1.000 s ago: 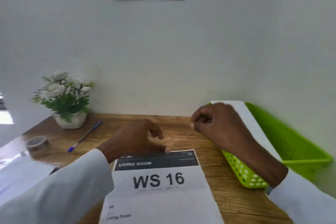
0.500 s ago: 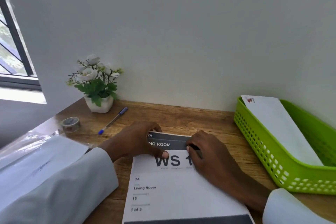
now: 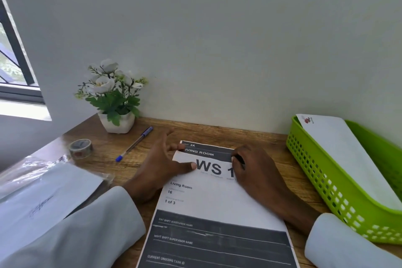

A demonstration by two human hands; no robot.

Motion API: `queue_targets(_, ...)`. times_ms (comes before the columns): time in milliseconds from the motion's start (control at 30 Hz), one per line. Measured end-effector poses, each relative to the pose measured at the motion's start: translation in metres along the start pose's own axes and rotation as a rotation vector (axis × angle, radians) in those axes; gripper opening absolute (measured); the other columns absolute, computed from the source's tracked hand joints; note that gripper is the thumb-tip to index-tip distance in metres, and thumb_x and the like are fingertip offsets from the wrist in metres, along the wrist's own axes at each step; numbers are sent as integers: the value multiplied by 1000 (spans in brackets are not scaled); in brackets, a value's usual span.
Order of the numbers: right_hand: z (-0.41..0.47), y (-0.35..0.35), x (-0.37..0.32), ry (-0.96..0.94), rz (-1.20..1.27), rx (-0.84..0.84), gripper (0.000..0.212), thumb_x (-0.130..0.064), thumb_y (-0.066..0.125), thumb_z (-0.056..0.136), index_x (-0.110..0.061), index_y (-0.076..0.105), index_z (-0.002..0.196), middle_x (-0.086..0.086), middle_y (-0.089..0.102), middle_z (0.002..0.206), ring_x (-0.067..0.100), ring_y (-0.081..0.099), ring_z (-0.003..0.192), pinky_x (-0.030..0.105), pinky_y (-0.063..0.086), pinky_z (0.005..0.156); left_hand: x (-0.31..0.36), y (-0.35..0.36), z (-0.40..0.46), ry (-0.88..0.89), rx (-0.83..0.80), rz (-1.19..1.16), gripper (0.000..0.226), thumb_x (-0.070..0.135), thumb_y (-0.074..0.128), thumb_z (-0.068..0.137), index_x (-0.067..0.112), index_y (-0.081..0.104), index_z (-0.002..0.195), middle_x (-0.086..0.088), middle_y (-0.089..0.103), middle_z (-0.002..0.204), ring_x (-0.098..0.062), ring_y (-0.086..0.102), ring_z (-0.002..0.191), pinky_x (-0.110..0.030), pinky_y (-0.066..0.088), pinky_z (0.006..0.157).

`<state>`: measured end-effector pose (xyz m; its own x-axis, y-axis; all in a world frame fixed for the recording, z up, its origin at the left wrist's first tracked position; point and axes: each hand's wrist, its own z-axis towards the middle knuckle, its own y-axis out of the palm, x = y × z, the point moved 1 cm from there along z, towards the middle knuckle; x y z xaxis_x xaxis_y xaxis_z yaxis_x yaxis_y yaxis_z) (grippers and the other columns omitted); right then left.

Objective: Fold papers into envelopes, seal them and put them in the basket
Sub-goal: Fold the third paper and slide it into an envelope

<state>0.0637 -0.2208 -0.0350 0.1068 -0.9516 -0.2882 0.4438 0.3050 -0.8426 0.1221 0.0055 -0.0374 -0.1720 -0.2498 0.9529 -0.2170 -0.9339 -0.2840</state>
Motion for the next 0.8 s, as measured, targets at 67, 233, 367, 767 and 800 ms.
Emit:
queue_targets(67, 2, -1, 1, 19, 32, 16, 12, -22, 59, 92, -17, 69, 90, -2, 64, 92, 16, 56, 89, 28, 39, 72, 3, 5, -3, -14, -20, -40, 112, 15, 91, 59, 36, 26, 147, 14, 56, 119, 11, 66, 78, -13, 52, 51)
queue_targets(233, -1, -8, 11, 182, 289, 162, 22, -25, 71, 88, -18, 71, 108, -4, 67, 108, 10, 58, 96, 22, 42, 77, 7, 1, -5, -142, 59, -370, 106, -4, 82, 67, 40, 25, 145, 5, 69, 107, -25, 74, 80, -35, 58, 51)
queue_targets(367, -7, -9, 17, 338, 620, 129, 31, -24, 74, 86, -23, 64, 115, -8, 65, 117, -3, 62, 97, 11, 48, 76, 10, -1, -7, -179, 81, -498, 95, -3, 76, 75, 39, 26, 144, 3, 77, 85, -27, 75, 74, -38, 57, 48)
queue_targets(767, -12, -17, 22, 457, 1363, -245, 37, -15, 73, 85, -10, 66, 121, 12, 73, 115, 32, 71, 104, 49, 55, 93, 11, -8, -9, -97, -13, -796, 59, 0, 65, 81, 23, 47, 132, -16, 70, 117, -42, 68, 102, -61, 55, 77)
queue_targets(800, -13, -17, 25, 463, 1372, -265, 38, -14, 74, 83, -8, 67, 120, 14, 73, 115, 35, 70, 105, 50, 54, 95, 12, -8, -9, -86, -22, -801, 57, 0, 65, 80, 22, 48, 130, -16, 69, 117, -42, 67, 103, -61, 55, 77)
